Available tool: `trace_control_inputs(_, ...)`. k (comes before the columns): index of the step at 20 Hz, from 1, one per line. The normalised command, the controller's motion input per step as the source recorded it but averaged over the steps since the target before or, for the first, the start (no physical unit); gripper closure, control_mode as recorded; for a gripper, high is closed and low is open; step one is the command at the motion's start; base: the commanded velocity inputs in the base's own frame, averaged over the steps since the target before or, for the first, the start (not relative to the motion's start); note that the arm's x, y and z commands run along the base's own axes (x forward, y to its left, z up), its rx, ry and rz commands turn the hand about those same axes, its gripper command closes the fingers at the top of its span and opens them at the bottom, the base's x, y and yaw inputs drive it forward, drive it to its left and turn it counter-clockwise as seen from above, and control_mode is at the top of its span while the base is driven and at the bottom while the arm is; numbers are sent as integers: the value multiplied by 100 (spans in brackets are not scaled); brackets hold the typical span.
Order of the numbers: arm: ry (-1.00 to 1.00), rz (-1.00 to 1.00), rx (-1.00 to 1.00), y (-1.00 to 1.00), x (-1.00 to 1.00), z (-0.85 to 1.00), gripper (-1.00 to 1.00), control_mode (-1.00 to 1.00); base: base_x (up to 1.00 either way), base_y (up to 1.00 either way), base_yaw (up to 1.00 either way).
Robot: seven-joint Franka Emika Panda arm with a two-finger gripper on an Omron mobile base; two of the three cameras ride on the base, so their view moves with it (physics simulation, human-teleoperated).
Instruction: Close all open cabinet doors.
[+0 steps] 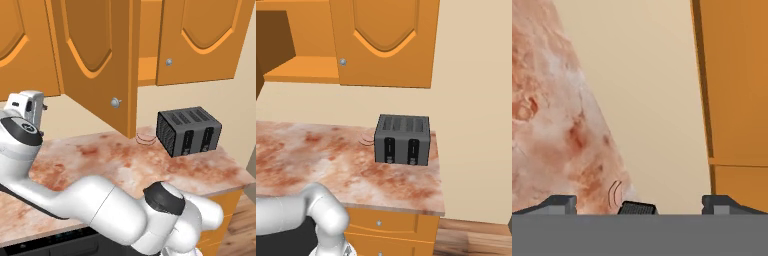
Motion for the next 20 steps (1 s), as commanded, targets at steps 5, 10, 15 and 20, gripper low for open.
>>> trace_control_inputs(5,-11,3,-10,-22,29,5,-100,-100,0,0,0)
trace_control_inputs(10,-19,7,-10,-46,-8,20,-100,-100,0,0,0)
trace_control_inputs(15,-10,6,-7,-48,-1,14,-100,-100,0,0,0)
trace_control_inputs(20,0,4,-1,-43,41,0,-100,-100,0,0,0)
